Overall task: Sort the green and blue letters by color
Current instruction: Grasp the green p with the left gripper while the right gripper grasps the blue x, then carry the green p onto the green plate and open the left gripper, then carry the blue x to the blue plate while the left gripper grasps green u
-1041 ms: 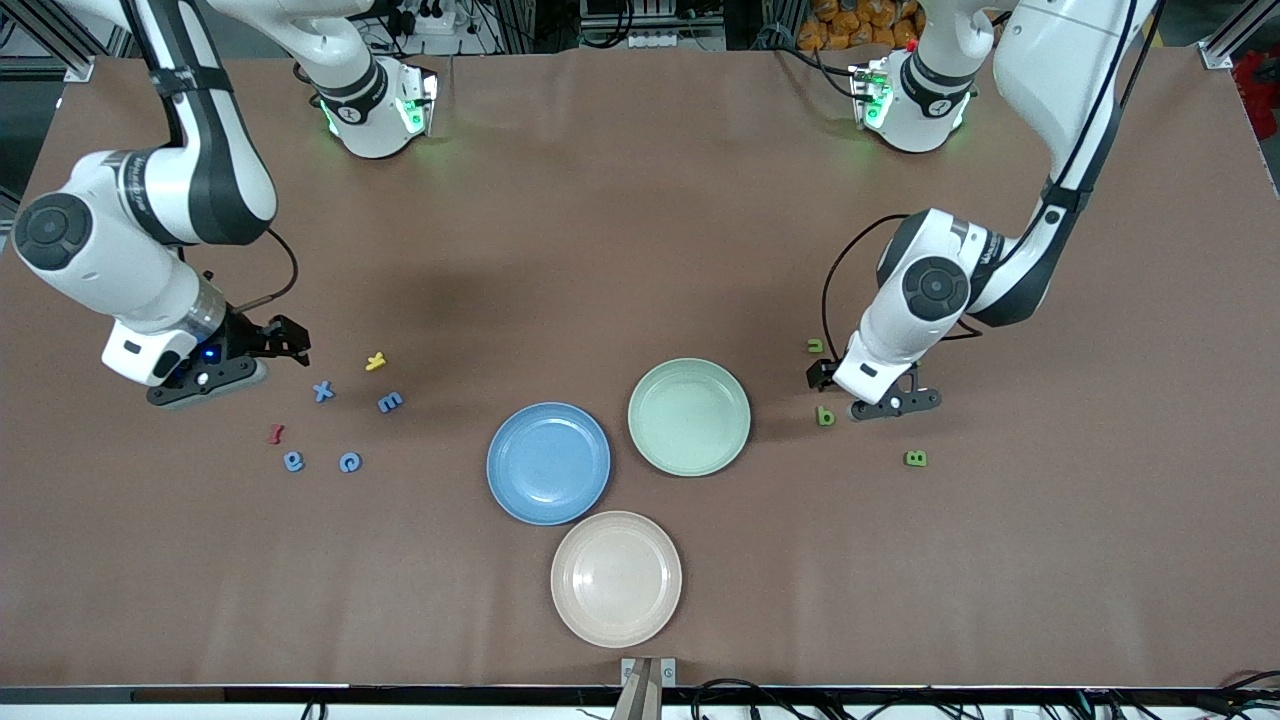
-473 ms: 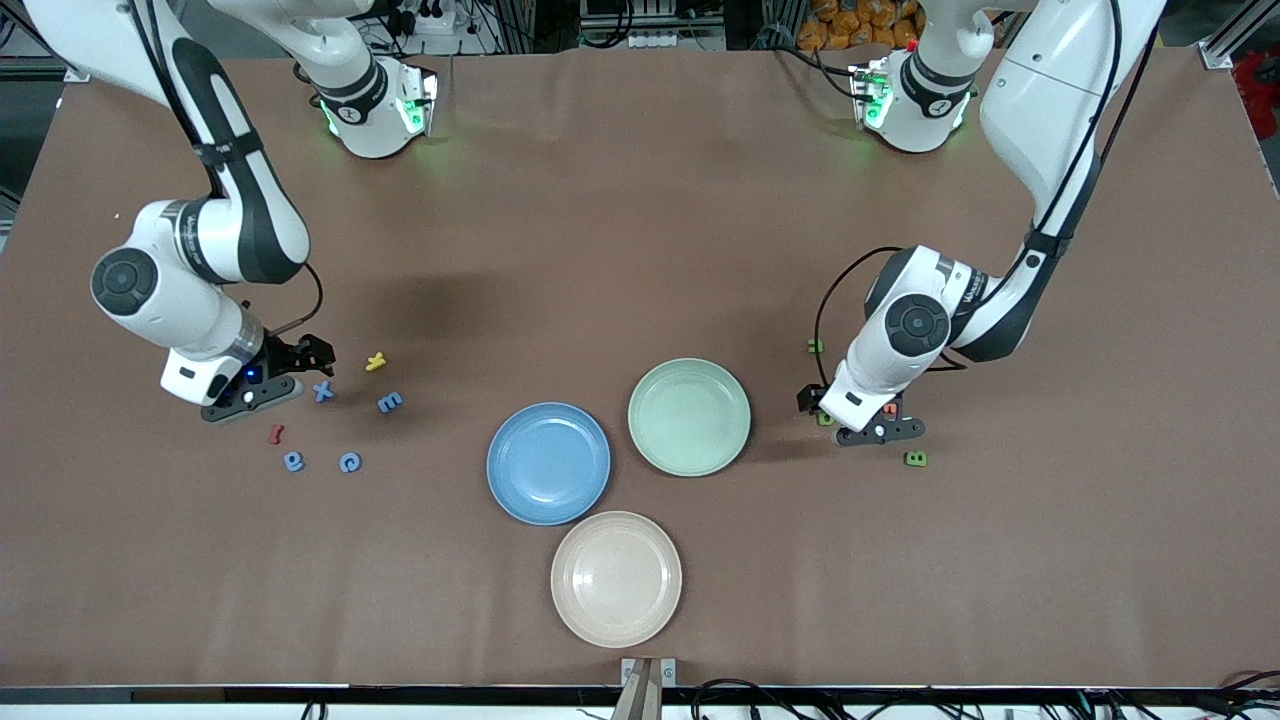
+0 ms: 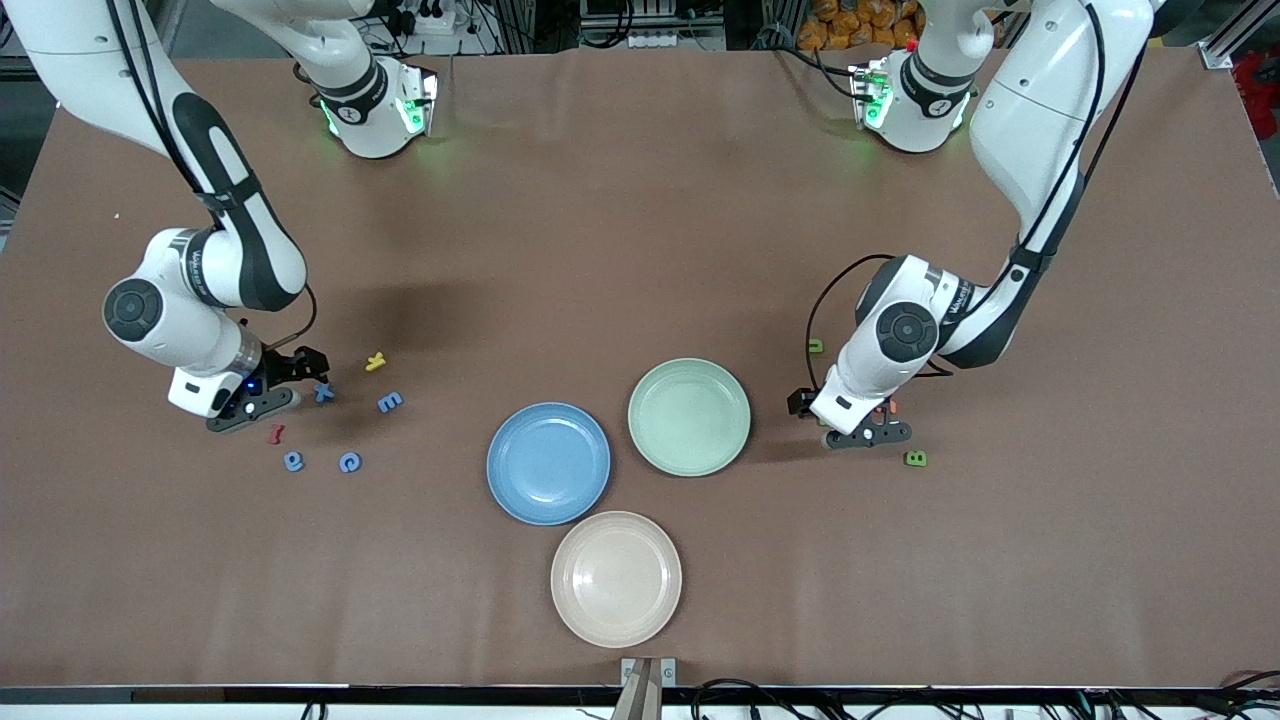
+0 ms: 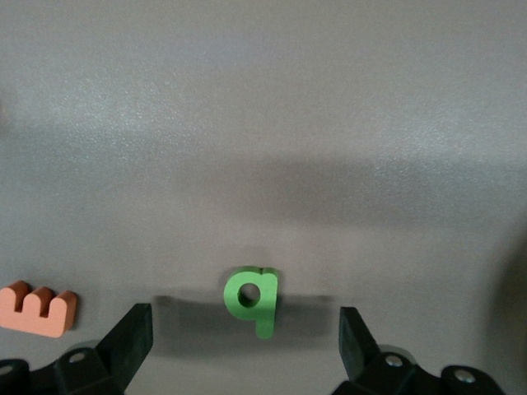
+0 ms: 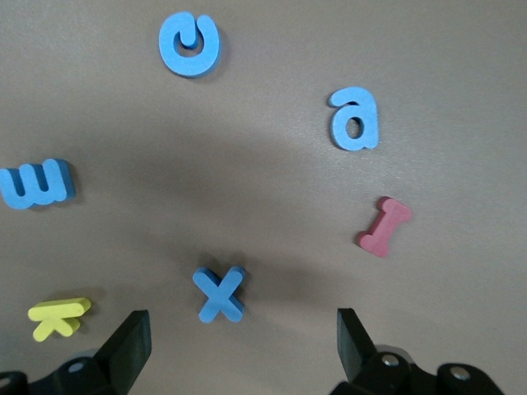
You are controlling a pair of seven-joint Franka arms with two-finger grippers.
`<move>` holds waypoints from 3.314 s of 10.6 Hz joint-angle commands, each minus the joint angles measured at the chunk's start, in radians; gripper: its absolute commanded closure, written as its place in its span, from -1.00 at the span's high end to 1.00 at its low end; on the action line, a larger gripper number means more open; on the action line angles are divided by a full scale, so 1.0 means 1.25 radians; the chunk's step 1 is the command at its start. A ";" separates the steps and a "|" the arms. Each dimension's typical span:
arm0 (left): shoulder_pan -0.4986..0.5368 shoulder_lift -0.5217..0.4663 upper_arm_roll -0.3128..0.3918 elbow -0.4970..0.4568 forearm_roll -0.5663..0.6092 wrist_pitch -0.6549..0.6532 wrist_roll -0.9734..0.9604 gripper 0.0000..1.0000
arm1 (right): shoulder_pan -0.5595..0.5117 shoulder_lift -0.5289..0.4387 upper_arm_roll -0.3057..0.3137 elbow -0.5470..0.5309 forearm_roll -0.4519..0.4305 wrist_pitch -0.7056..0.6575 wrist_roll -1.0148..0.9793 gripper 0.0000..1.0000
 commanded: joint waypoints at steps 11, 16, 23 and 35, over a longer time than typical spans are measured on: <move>-0.019 0.009 0.005 0.018 0.025 0.024 -0.058 -1.00 | 0.000 0.043 0.009 -0.056 -0.007 0.136 0.003 1.00; -0.068 -0.013 -0.003 0.087 0.016 0.019 -0.194 -1.00 | 0.003 0.025 0.009 -0.068 -0.005 0.128 0.005 0.44; -0.181 -0.002 0.002 0.117 0.017 0.012 -0.376 -1.00 | 0.005 0.014 0.010 -0.070 -0.004 0.120 0.007 -0.54; -0.100 -0.151 0.001 -0.118 0.098 -0.001 -0.260 1.00 | 0.141 -0.038 0.012 0.137 0.002 -0.208 0.342 -1.00</move>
